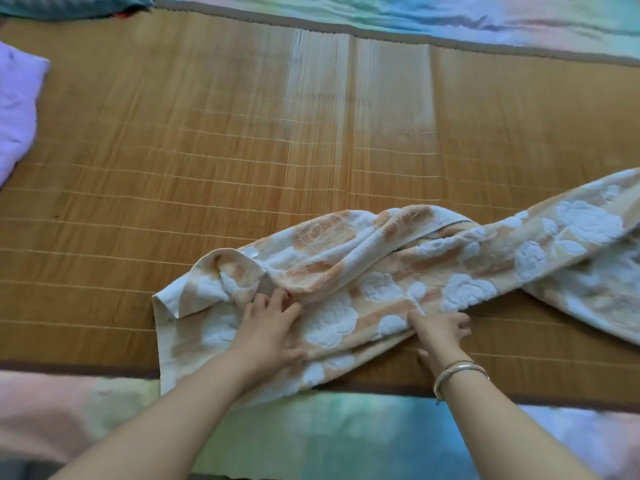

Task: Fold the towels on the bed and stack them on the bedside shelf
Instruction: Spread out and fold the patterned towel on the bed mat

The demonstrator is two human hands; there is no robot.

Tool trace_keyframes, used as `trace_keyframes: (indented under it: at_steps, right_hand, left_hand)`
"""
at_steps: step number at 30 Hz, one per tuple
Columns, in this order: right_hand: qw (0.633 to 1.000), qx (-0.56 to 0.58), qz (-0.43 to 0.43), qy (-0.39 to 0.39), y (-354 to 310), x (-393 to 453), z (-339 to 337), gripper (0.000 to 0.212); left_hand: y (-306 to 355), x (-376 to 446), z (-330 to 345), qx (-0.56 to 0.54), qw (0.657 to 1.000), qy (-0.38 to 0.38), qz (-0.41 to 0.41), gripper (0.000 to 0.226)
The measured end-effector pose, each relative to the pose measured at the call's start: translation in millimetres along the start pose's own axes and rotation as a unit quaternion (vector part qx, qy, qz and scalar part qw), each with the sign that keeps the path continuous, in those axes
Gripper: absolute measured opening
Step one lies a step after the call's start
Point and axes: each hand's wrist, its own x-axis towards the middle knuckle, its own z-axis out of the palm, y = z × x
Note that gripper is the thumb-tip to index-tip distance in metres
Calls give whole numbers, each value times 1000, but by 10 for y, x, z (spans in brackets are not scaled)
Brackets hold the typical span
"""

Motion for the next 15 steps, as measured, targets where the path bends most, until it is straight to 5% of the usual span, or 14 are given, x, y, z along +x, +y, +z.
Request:
trace_keyframes:
  at_steps: [5,11,15]
  right_hand:
    - [958,256,71,-107,72,25,164,56]
    - [867,407,11,-287,-191,-208,112,30]
    - [854,396,-44,-334,-393,-517,-243,28]
  left_hand:
    - [41,40,164,17,998,-53,-16,91]
    - [91,49,33,9,1000,-20,-20,34]
    - [138,-76,-308,-239,971,-1,-30,22]
